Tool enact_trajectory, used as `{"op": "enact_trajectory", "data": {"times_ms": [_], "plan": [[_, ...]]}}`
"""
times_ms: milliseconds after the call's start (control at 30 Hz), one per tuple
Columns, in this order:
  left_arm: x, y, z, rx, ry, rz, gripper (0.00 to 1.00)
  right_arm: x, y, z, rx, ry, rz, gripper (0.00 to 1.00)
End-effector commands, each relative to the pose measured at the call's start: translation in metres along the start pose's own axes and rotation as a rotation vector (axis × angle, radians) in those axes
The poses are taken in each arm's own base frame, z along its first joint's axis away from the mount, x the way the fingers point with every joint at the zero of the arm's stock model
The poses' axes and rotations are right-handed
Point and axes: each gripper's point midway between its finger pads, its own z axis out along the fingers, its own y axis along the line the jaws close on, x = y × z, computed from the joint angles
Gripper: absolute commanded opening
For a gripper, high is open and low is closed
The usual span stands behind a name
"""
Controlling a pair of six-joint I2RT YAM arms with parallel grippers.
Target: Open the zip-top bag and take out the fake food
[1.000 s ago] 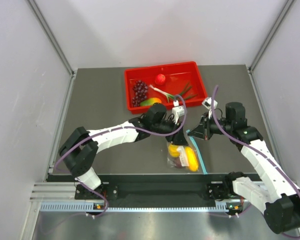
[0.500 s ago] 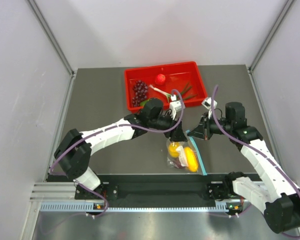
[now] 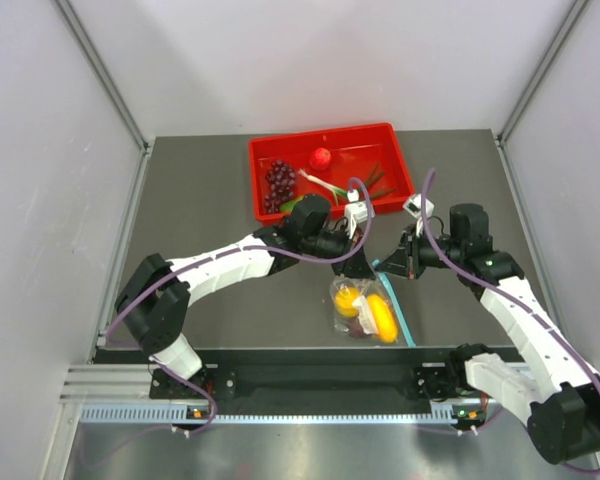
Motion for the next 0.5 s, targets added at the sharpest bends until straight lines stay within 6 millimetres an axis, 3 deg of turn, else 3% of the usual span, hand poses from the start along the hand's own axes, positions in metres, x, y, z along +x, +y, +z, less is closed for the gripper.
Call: {"op": "enact_trajectory", "data": {"times_ms": [0,200,467], "plan": [[-0.018,-0.004,0.001,0.021,-0.046,0.053,0.00,-0.011,0.011,0.001,-0.047,-0.023,-0.035,0.00],[-0.026,0.009,-0.012,-0.023,-0.094,0.038,0.00,-0.002,0.009,0.002,-0.047,0.000,-0.018,0.00],[-0.045,0.054,-0.051,-0.176,-0.211,-0.011,0.00,0.006,0.010,0.004,-0.070,0.035,-0.001,0.00]]}}
